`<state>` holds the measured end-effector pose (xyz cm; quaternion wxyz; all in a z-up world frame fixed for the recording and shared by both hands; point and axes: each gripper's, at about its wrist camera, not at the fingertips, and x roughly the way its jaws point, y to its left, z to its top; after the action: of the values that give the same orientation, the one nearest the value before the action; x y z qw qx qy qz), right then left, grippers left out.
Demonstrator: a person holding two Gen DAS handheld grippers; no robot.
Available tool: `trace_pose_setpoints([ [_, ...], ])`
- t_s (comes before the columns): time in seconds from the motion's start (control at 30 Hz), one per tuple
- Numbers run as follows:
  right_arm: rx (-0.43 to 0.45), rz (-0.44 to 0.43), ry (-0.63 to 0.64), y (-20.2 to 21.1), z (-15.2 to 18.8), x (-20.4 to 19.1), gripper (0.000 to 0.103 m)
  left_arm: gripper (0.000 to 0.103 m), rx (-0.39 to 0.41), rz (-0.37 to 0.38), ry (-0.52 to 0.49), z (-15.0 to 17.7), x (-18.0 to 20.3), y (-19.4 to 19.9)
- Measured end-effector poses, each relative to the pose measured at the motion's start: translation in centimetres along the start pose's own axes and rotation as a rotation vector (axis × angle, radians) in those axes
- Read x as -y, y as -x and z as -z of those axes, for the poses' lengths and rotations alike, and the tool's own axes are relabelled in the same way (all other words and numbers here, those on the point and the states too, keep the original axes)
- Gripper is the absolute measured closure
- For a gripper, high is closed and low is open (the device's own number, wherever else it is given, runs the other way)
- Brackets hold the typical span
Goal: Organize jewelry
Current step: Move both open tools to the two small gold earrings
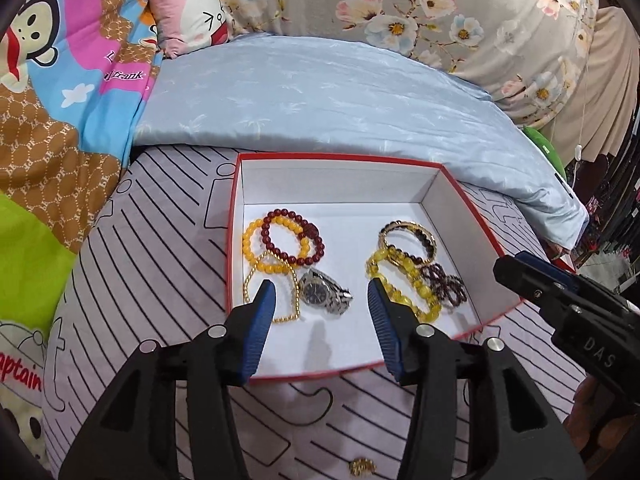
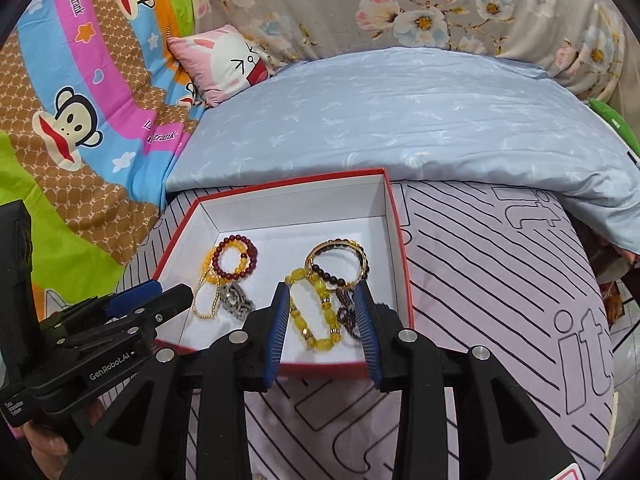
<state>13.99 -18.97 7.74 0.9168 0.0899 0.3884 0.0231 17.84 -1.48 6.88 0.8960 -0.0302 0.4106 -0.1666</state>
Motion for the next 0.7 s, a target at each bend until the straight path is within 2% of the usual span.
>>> trace_pose_setpoints([
  [0.43, -0.037, -0.013, 0.004, 3.1, 4.3, -0.9, 0.069, 0.056, -0.021, -0.007, -0.003, 3.6, 0.8, 2.9],
  [0.7, -0.073, -0.005, 0.034, 4.1, 7.5, -1.4, 0.069, 0.056, -0.042, -0.045, -0.006, 6.1, 0.4, 3.7],
])
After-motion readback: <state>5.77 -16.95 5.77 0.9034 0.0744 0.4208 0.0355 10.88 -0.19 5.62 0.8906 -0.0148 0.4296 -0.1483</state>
